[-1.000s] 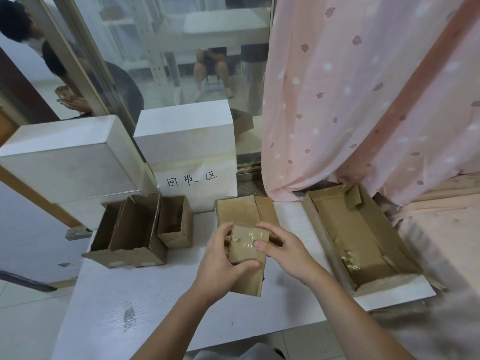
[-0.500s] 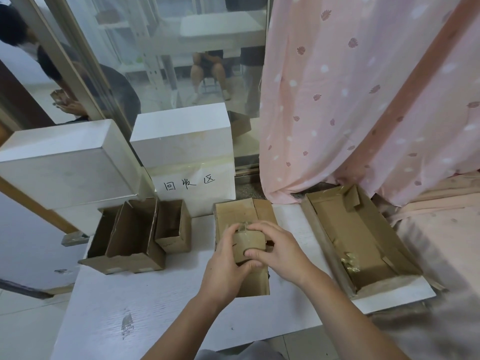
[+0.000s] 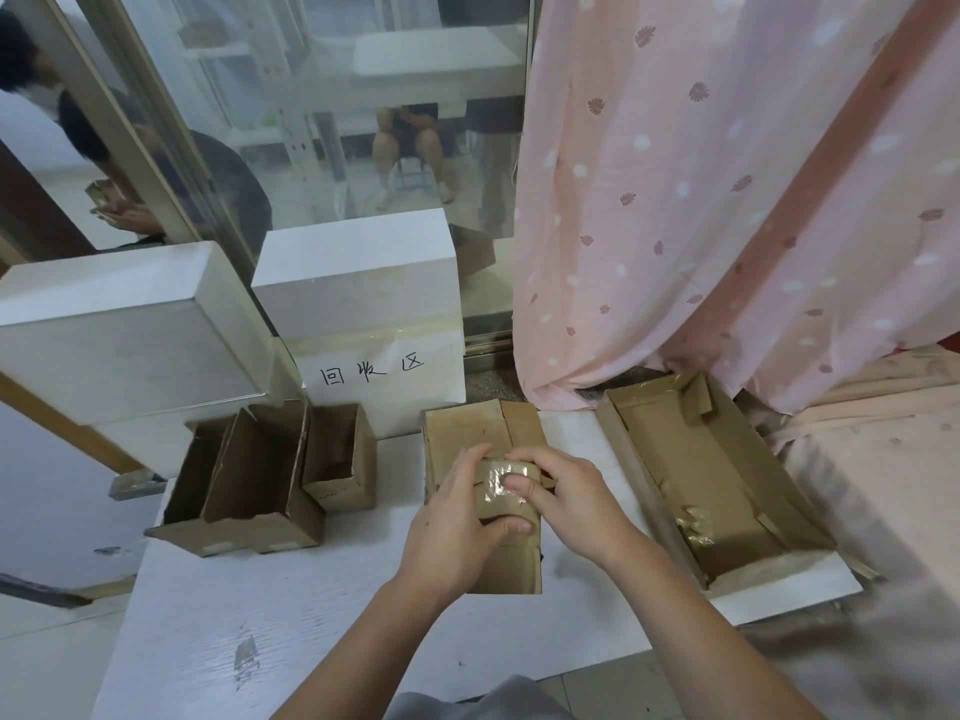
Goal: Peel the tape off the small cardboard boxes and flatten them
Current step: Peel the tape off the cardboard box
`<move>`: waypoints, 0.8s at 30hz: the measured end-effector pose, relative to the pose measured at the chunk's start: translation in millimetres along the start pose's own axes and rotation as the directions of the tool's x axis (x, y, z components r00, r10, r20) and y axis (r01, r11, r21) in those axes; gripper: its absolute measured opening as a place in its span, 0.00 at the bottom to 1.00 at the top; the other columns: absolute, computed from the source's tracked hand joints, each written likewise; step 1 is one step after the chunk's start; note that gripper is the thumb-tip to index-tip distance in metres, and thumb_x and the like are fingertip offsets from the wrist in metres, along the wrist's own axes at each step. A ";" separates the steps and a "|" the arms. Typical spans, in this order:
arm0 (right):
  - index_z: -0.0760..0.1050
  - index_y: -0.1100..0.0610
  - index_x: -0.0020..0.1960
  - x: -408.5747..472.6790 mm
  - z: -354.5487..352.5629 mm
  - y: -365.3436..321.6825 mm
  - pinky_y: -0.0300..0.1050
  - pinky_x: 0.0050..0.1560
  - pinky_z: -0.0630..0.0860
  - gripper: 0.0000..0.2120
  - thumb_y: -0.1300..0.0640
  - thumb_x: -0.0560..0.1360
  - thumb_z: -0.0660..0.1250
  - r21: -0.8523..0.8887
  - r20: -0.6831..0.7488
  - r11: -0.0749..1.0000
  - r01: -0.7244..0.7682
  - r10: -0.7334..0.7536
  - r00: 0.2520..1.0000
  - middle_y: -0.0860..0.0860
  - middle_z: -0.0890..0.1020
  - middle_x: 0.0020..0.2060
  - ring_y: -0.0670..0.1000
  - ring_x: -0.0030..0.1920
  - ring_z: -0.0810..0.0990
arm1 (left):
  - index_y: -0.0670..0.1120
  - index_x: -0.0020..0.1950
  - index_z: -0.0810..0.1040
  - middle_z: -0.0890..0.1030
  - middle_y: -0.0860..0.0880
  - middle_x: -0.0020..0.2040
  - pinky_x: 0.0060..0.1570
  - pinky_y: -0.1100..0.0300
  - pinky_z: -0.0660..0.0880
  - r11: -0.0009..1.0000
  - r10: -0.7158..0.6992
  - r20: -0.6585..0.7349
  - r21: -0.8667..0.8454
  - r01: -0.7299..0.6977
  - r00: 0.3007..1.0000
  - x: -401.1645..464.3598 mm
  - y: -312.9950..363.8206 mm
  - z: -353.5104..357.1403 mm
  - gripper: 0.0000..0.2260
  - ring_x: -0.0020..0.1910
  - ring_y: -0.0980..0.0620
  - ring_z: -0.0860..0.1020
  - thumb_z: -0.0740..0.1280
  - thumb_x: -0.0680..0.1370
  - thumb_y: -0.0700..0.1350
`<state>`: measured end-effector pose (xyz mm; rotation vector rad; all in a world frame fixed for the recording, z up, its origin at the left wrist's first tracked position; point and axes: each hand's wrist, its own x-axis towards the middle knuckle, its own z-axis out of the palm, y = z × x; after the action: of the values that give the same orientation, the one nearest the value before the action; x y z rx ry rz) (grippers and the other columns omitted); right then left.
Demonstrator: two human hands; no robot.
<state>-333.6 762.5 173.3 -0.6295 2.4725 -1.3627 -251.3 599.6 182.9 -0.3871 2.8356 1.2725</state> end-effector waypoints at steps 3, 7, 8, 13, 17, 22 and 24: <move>0.73 0.35 0.60 1.0 -1.1 -5.3 0.47 0.54 0.79 0.24 0.34 0.66 0.74 -0.037 0.077 0.999 -0.029 0.032 0.997 0.38 0.79 0.53 0.42 0.53 0.79 | 0.61 0.79 0.59 0.73 0.62 0.67 0.52 0.60 0.69 1.000 -0.005 0.007 0.020 0.005 1.000 0.8 -0.5 -0.3 0.41 0.57 0.58 0.74 0.78 0.72 0.59; 0.74 0.39 0.53 0.1 2.7 -11.8 0.40 0.40 0.81 0.25 0.40 0.61 0.82 -0.029 0.039 0.998 -0.061 0.062 0.997 0.41 0.79 0.49 0.42 0.47 0.79 | 0.64 0.77 0.57 0.73 0.56 0.74 0.56 0.57 0.73 0.997 -0.003 0.030 0.077 0.001 1.000 2.0 -1.6 0.8 0.42 0.60 0.55 0.77 0.77 0.71 0.62; 0.74 0.41 0.51 0.1 4.2 -12.7 0.40 0.36 0.80 0.25 0.41 0.60 0.82 -0.020 0.031 0.997 -0.073 0.074 0.997 0.41 0.79 0.48 0.43 0.46 0.79 | 0.65 0.76 0.56 0.71 0.56 0.76 0.59 0.55 0.73 0.994 0.007 0.033 0.104 -0.011 0.999 2.5 -1.6 1.5 0.42 0.64 0.54 0.77 0.77 0.70 0.64; 0.71 0.44 0.48 -0.1 9.5 -6.6 0.47 0.43 0.78 0.22 0.36 0.64 0.78 -0.121 -0.019 0.991 -0.057 0.055 0.998 0.41 0.79 0.45 0.43 0.42 0.77 | 0.68 0.73 0.55 0.69 0.55 0.78 0.61 0.49 0.74 0.990 0.037 0.024 0.137 -0.040 0.999 2.9 -1.3 3.8 0.40 0.67 0.53 0.77 0.76 0.70 0.65; 0.74 0.47 0.47 0.2 10.9 -6.1 0.49 0.41 0.77 0.14 0.40 0.73 0.74 -0.085 -0.071 0.996 -0.019 0.013 0.997 0.42 0.80 0.40 0.44 0.38 0.76 | 0.69 0.72 0.55 0.68 0.56 0.79 0.60 0.50 0.74 0.986 0.057 0.015 0.158 -0.058 0.998 5.1 -0.5 1.8 0.39 0.70 0.51 0.75 0.77 0.70 0.63; 0.75 0.44 0.52 5.7 7.9 -7.8 0.48 0.41 0.77 0.09 0.41 0.77 0.69 -0.073 -0.023 0.997 -0.006 0.004 1.000 0.44 0.79 0.35 0.45 0.36 0.76 | 0.68 0.74 0.56 0.69 0.55 0.78 0.63 0.52 0.73 0.992 0.028 -0.015 0.128 -0.026 1.000 7.8 -1.8 -1.5 0.40 0.71 0.50 0.74 0.77 0.71 0.63; 0.75 0.43 0.57 6.9 7.4 -7.3 0.46 0.42 0.77 0.09 0.42 0.79 0.67 -0.065 0.032 0.998 0.003 -0.001 0.999 0.42 0.78 0.37 0.43 0.37 0.76 | 0.67 0.76 0.57 0.69 0.54 0.78 0.63 0.53 0.72 0.993 0.017 -0.024 0.121 -0.014 1.000 9.6 -4.4 -3.1 0.40 0.72 0.51 0.73 0.77 0.71 0.63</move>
<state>-334.8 750.2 175.5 -0.6634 2.5001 -1.2671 -259.3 592.3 180.7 -0.3808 2.9229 1.0990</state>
